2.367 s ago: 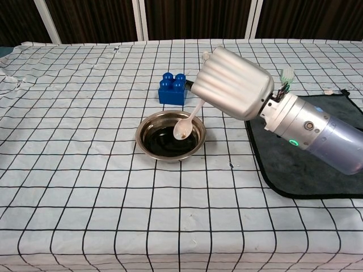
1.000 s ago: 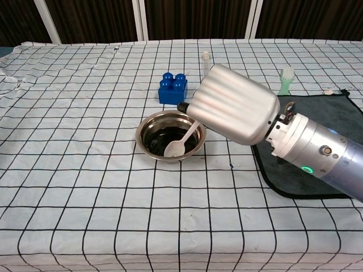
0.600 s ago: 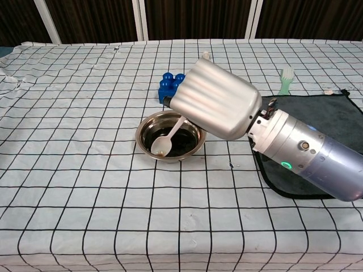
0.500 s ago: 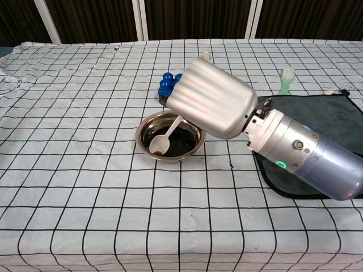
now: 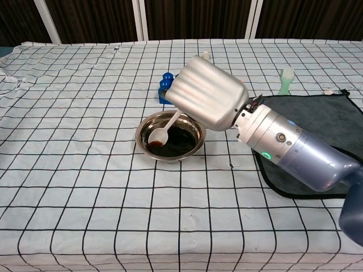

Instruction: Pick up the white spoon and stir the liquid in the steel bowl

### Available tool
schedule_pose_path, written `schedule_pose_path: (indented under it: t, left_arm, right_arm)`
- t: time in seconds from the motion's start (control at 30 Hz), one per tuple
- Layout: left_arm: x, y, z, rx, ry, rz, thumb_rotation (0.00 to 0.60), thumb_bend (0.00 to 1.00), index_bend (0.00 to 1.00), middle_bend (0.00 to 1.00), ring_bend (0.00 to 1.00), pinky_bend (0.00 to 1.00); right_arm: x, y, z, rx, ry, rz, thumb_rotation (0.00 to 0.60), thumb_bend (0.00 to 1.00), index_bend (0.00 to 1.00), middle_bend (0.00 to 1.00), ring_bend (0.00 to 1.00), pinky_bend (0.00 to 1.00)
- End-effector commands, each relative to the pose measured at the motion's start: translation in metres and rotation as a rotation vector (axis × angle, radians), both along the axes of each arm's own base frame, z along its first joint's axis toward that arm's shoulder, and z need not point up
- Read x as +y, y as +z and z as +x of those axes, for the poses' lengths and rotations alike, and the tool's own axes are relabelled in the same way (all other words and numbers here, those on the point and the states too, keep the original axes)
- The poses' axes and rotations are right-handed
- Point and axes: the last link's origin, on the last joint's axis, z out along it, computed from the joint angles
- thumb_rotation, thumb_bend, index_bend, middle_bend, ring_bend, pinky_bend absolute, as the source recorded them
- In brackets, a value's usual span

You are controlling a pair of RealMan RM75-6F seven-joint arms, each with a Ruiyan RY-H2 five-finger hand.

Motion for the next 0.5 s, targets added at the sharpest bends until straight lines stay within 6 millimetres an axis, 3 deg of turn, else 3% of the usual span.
schedule_pose_path:
  t: [0.03,0.5]
  left_arm:
    - [0.0,0.0,0.0,0.0,0.001,0.001,0.6,0.19,0.11,0.01,0.0,0.0]
    - [0.001,-0.001,0.0,0.005,0.006,0.001,0.6,0.19,0.11,0.01,0.0,0.0]
  right_arm:
    - [-0.006,0.0,-0.001,-0.001,-0.018,-0.013,0.6,0.4,0.73,0.91,1.0,1.0]
    - [-0.016,0.005,-0.017,0.026,-0.036,-0.045,0.6,0.41,0.73,0.91,1.0,1.0]
